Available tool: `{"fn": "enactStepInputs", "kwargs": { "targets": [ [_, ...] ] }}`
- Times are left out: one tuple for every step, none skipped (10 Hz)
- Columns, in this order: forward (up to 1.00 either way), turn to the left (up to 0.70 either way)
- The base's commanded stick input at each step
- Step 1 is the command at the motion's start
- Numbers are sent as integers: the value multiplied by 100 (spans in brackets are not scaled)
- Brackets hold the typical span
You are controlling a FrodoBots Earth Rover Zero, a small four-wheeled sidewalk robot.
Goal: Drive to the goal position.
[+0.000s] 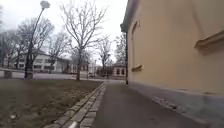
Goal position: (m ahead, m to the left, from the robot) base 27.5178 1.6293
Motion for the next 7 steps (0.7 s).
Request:
{"fn": "enactStepInputs", "kwargs": {
  "targets": [
    [100,0],
    [100,0],
    [100,0],
    [100,0],
    [100,0],
    [100,0],
    [100,0]
  ]
}}
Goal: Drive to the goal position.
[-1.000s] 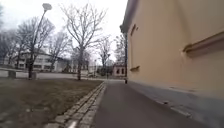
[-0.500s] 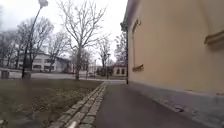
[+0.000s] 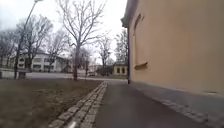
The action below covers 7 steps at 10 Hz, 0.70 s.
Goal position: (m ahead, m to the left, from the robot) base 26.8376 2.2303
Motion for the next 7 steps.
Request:
{"fn": "enactStepInputs", "kwargs": {
  "targets": [
    [100,-17],
    [100,-40],
    [100,-16],
    [100,0],
    [100,0],
    [100,0],
    [100,0]
  ]
}}
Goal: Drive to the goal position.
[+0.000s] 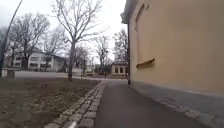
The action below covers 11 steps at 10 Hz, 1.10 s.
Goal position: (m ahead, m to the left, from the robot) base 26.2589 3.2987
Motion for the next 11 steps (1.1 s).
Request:
{"fn": "enactStepInputs", "kwargs": {
  "targets": [
    [100,0],
    [100,0],
    [100,0],
    [100,0],
    [100,0],
    [100,0],
    [100,0],
    [100,0],
    [100,0],
    [100,0],
    [100,0]
  ]
}}
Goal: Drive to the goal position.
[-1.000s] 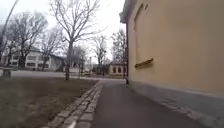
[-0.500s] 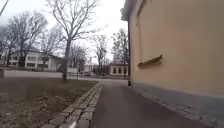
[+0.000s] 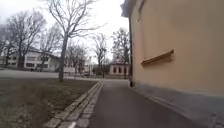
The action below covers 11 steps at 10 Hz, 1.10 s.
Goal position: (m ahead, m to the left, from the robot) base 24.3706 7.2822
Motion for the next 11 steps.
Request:
{"fn": "enactStepInputs", "kwargs": {
  "targets": [
    [100,0],
    [100,0],
    [100,0],
    [100,0],
    [100,0],
    [100,0],
    [100,0],
    [100,0],
    [100,0],
    [100,0],
    [100,0]
  ]
}}
